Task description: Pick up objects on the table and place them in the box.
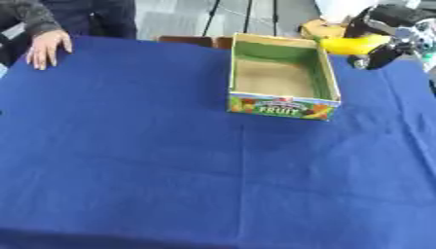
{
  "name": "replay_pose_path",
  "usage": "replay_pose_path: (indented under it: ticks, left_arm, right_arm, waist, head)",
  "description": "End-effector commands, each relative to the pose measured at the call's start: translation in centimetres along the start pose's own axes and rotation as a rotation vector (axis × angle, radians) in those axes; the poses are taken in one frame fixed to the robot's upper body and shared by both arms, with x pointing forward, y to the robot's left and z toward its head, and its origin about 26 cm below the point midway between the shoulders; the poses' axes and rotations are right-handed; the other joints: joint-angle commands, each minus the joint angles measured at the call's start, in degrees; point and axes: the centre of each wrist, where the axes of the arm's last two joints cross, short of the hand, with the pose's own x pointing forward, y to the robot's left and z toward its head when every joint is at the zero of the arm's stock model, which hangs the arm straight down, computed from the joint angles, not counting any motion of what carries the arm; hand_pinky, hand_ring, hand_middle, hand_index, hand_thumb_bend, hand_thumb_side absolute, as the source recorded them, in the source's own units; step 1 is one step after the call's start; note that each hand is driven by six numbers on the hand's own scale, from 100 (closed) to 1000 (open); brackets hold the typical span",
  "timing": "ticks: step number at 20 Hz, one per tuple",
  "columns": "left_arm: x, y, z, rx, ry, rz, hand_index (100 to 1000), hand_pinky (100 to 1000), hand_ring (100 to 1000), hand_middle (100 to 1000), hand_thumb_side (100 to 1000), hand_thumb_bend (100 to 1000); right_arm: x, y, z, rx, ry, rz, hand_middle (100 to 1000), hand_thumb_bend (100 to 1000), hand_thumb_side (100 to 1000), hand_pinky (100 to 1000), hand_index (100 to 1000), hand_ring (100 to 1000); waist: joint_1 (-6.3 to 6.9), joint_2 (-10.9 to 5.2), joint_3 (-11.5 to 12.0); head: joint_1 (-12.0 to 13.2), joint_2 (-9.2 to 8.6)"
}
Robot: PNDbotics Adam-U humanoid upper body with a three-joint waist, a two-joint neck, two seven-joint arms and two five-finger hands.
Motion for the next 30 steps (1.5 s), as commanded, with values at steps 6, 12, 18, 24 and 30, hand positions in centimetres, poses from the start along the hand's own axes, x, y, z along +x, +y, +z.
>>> replay_pose_path:
  ticks: [6, 12, 18, 24, 30]
  left_arm:
    - [1.0, 0.0, -0.7, -0.022, -0.037, -0.004, 737, 609, 695, 656, 773, 533]
    - [1.1, -0.3, -0.9, -0.027, -0.046, 0.006, 737, 609, 694, 656, 771, 536]
    - [1.3, -0.5, -1.1, -0.033, -0.054, 0.016, 736, 608, 694, 656, 771, 539]
    - [1.4, -0.8, -1.4, -0.036, -0.064, 0.029, 736, 607, 693, 655, 770, 541]
    - [1.5, -1.1, -1.5, -0.033, -0.074, 0.044, 735, 606, 693, 654, 771, 543]
  right_arm:
    - [0.0, -1.5, -0.1, -0.032, -0.008, 0.006, 519, 231, 108, 740, 640, 721]
    - [0.5, -0.9, -0.7, -0.017, -0.018, -0.008, 517, 223, 102, 737, 637, 717]
    - [1.5, -0.7, -1.4, -0.015, -0.045, -0.020, 515, 226, 101, 734, 635, 713]
    - [2.1, -0.1, -2.0, -0.005, -0.053, -0.036, 513, 232, 100, 728, 633, 707]
    - [2.2, 1.2, -2.2, 0.011, -0.052, -0.066, 515, 242, 100, 722, 634, 701]
  waist:
    - [0.36, 0.02, 2.2]
    - [0.56, 0.59, 3.7]
    - [0.69, 1.16, 4.7]
    - [0.91, 2.09, 5.9]
    - [1.37, 3.26, 6.9]
  head:
    - [-0.8, -0.99]
    - [-1.2, -1.21]
    - [-1.7, -1.51]
    - [-2.1, -2.08]
    - [-2.7, -2.87]
